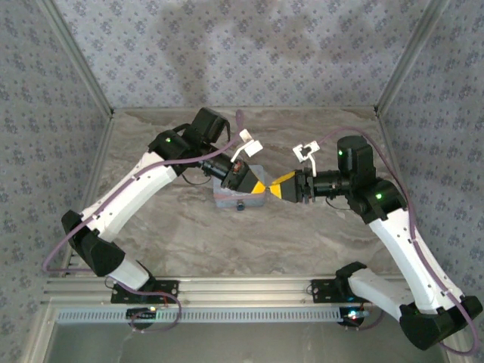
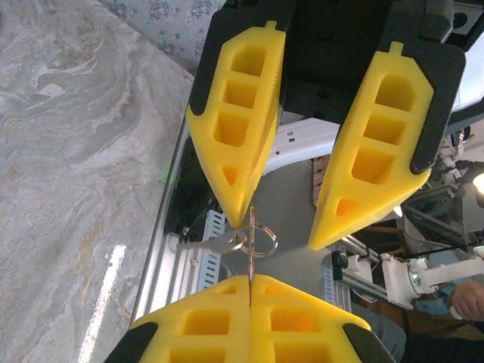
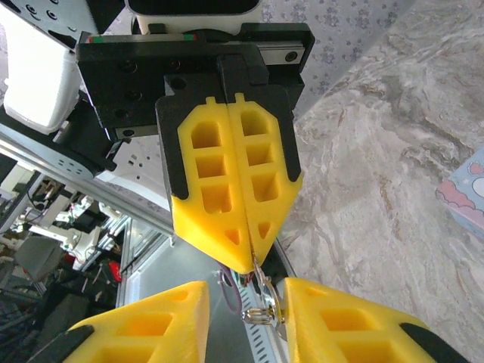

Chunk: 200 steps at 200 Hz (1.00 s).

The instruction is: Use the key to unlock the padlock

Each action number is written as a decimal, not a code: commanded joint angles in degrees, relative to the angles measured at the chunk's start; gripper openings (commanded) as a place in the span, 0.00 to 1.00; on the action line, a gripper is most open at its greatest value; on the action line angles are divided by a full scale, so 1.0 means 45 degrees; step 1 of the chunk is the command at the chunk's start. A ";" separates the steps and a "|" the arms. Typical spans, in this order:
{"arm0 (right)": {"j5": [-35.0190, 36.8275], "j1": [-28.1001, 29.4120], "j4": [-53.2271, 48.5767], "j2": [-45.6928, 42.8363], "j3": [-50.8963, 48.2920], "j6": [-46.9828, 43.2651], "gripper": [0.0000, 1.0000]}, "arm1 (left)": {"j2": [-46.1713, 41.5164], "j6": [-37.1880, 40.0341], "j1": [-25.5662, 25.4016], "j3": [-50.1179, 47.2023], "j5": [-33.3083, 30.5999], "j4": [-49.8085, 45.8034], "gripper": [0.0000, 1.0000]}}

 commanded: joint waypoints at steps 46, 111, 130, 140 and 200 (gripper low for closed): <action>0.0001 0.0049 0.0135 0.0137 0.0140 0.0005 0.36 | -0.0147 0.0081 0.0040 0.0186 0.0247 0.0438 0.00; -0.0071 0.0020 0.0011 0.0142 0.0181 0.0052 0.10 | -0.0222 0.0047 0.0053 0.0107 0.0231 0.0510 0.00; -0.0032 0.0044 -0.0038 0.0170 0.0281 -0.0013 0.06 | -0.0241 0.0028 0.0059 0.0129 0.0252 0.0527 0.00; -0.0004 0.0030 -0.0121 0.0200 0.0332 -0.0097 0.02 | -0.0264 0.0023 0.0055 0.0118 0.0262 0.0559 0.00; 0.0122 0.0014 -0.0118 0.0228 0.0401 -0.0241 0.00 | -0.0319 0.0023 0.0069 0.0089 0.0287 0.0632 0.00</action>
